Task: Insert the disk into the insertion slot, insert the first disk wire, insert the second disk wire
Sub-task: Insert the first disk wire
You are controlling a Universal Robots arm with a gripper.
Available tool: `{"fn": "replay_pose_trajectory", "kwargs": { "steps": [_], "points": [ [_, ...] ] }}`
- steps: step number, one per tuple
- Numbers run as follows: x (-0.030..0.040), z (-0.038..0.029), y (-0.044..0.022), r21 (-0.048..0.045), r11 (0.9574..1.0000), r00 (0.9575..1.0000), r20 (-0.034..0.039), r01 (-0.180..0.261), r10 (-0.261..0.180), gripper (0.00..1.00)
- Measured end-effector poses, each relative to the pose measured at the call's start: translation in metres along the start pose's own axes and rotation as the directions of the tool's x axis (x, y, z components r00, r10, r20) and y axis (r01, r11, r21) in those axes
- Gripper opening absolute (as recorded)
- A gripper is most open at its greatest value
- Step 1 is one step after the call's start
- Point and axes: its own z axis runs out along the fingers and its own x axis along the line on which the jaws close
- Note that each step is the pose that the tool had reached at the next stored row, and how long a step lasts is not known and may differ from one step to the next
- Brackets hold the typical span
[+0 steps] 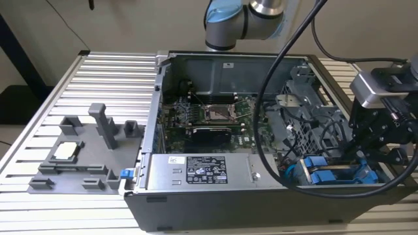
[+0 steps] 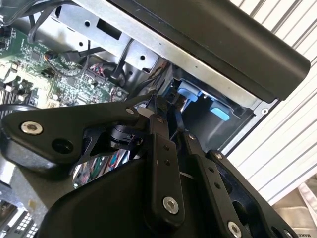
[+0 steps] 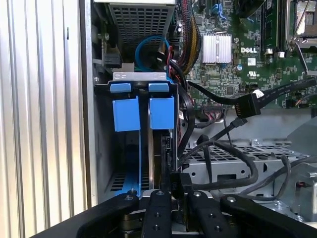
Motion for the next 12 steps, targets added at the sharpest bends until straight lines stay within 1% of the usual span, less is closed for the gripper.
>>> {"fn": "replay_pose_trajectory", "kwargs": {
  "steps": [6,12],
  "points": [
    [0.001,0.005,0.0,0.0,1.0,1.0,-0.0009,0.0,0.0,0.19],
    [0.0012,0.0063,0.0,0.0,1.0,1.0,-0.0001,0.0,0.0,0.19]
  ]
}}
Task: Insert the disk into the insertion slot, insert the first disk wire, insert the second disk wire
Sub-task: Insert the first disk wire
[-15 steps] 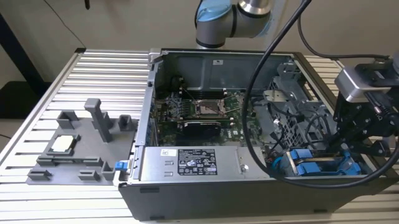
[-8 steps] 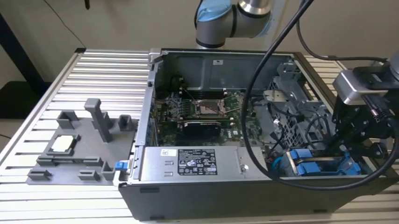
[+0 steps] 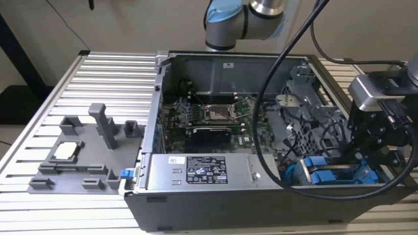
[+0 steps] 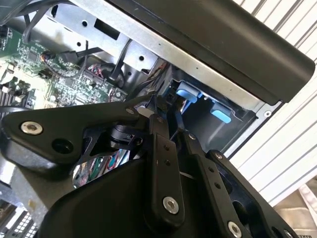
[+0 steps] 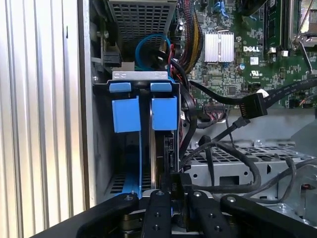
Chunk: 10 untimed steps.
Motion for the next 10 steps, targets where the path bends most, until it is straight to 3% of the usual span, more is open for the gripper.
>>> {"fn": "replay_pose_trajectory", "kwargs": {
  "steps": [3,4,5,10],
  "points": [
    [0.0001,0.001,0.0,-0.0001,1.0,1.0,0.0015,0.0,0.0,0.2],
    [0.0,-0.0003,0.0,0.0,1.0,1.0,0.0003,0.0,0.0,0.27],
    [-0.0002,-0.0021,0.0,-0.0001,1.0,1.0,0.001,0.0,0.0,0.27],
    [-0.0021,-0.0232,0.0002,-0.0002,1.0,1.0,0.0004,0.0,0.0,0.27]
  ]
}}
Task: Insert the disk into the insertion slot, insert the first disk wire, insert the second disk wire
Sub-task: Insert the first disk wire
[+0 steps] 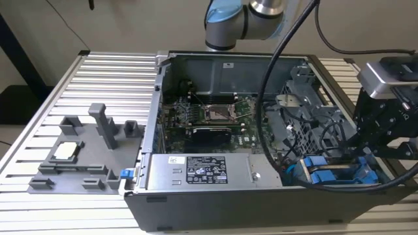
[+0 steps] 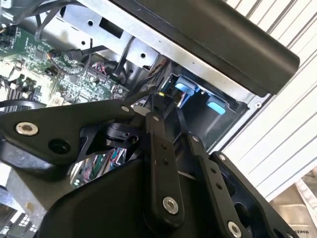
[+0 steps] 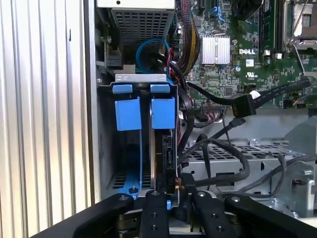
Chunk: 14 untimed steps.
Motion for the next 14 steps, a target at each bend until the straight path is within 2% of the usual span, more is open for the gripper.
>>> {"fn": "replay_pose_trajectory", "kwargs": {
  "steps": [8,10,14],
  "points": [
    [-0.0031,-0.0335,0.0003,0.0,1.0,1.0,-0.0001,0.0,0.0,0.27],
    [-0.0034,-0.0373,0.0003,0.0,1.0,1.0,0.0,0.0,0.0,0.27],
    [-0.0035,-0.0376,0.0003,0.0,1.0,1.0,0.0002,0.0,0.0,0.27]
  ]
}}
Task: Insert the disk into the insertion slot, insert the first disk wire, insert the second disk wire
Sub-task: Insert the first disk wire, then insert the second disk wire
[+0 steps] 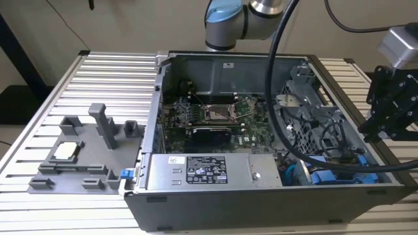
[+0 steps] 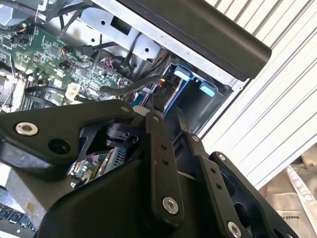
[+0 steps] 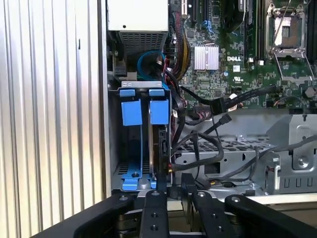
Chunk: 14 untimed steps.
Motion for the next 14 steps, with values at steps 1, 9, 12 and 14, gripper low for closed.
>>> {"fn": "replay_pose_trajectory", "kwargs": {
  "steps": [1,9,12,14],
  "points": [
    [0.0,-0.0002,0.0,0.0,1.0,1.0,-0.0002,0.0,0.0,0.27],
    [-0.0071,0.0001,0.0003,0.0,1.0,1.0,-0.0003,0.0,0.0,0.27],
    [-0.015,0.0007,0.0005,0.0,1.0,1.0,-0.0002,0.0,0.0,0.27],
    [-0.0207,0.0011,0.0006,0.0001,1.0,1.0,-0.0003,0.0,0.0,0.27]
  ]
}}
